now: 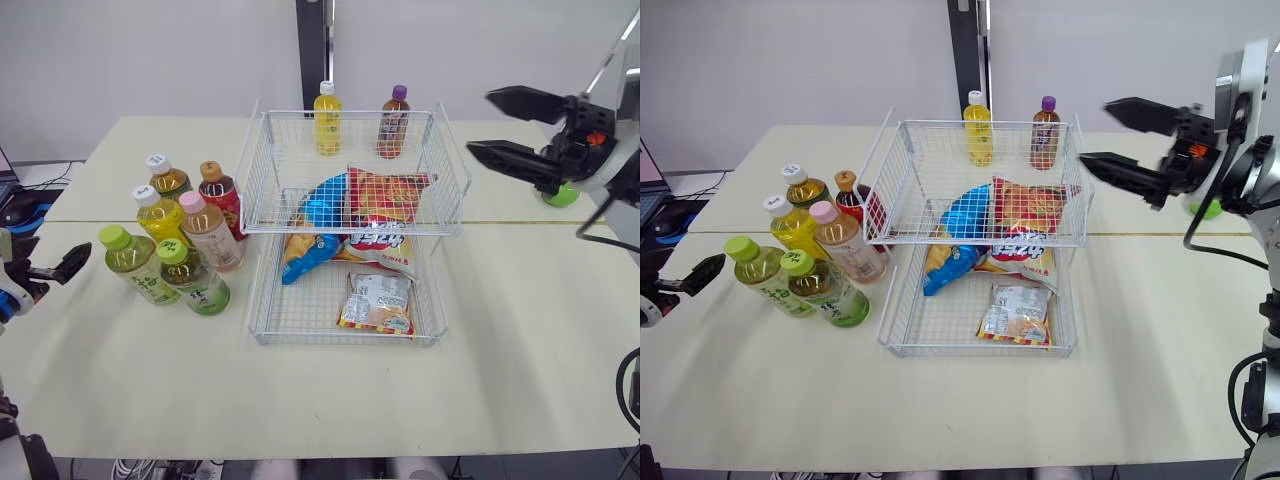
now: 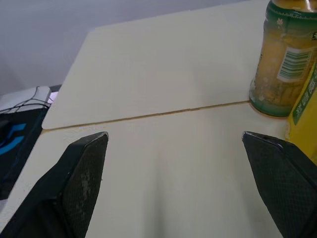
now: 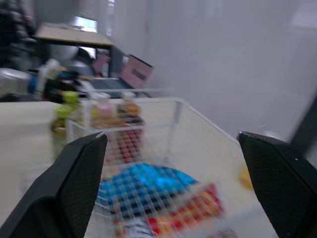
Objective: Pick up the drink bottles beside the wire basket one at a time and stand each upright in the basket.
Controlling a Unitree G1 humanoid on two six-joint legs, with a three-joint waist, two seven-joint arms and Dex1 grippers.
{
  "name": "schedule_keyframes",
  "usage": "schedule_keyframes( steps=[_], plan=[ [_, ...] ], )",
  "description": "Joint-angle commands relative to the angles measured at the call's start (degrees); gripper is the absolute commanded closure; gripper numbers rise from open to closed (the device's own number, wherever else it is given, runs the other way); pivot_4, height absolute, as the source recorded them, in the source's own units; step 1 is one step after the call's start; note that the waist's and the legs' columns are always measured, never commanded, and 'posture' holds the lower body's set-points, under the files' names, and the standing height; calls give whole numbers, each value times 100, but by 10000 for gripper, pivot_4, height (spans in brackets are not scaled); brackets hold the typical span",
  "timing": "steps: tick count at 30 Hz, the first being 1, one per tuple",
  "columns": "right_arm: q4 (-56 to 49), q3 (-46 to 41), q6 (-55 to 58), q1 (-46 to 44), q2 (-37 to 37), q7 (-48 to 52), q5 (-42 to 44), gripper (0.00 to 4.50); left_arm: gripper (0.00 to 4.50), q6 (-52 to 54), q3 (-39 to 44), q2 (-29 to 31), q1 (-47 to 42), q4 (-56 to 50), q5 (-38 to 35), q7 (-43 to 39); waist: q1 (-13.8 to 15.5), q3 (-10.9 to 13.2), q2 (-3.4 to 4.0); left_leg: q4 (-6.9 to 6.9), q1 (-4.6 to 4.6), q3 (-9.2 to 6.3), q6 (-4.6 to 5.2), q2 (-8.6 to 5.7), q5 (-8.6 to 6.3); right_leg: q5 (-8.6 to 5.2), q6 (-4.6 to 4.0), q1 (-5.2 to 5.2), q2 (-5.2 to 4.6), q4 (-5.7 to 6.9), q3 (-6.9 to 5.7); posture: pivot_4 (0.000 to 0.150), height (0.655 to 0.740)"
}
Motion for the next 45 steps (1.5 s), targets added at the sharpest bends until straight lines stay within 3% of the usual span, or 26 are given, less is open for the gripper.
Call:
schedule_keyframes(
  steps=[1,7,15,18,22,27,35,45],
  plan=[
    [-975,-179,604,254,16,-354,809,51,0,-28,79,70,-125,-59,-81,-87,34,-9,-14,0,0,1,0,-1,0,2,-4,0,-2,-3,0,1500,7400],
    [-1635,-48,595,502,93,-516,858,51,0,64,138,113,-59,-150,-127,-209,56,-9,-15,5,1,8,1,-5,0,14,-22,6,-1,-15,0,1500,7400],
    [-1786,136,29,876,255,-344,316,51,0,574,805,202,960,-1285,-560,-289,4,-9,-14,0,0,13,1,5,0,14,-22,-3,3,-19,3,1500,7400],
    [-1730,186,-113,868,261,-247,150,51,0,969,1261,219,1605,-2053,-789,-377,6,-9,-14,-1,0,10,1,10,0,14,-23,-4,3,-20,0,1500,7400],
    [-1665,263,-216,814,232,-72,13,51,0,2325,2418,155,3169,-4008,-1559,-934,-43,-8,-19,-7,-1,19,0,12,-2,16,-26,-3,-3,-37,6,1500,7400],
    [-1520,404,-176,544,294,8,22,51,0,3193,2938,-194,3949,-5454,-2099,-779,48,-1,0,-5,9,0,-1,10,-1,19,-40,7,-9,-44,5,1500,7400],
    [-1384,531,-136,316,360,16,-39,51,0,3057,2224,-575,3166,-5774,-1966,-56,72,-4,-3,-4,9,0,0,7,-1,19,-46,20,3,-53,0,1500,7400],
    [-1415,524,-58,237,400,-116,-38,51,0,2539,1008,-686,1948,-5244,-1432,251,55,-4,-4,-6,4,9,0,13,-1,22,-42,13,42,-53,5,1500,7400]
  ],
)
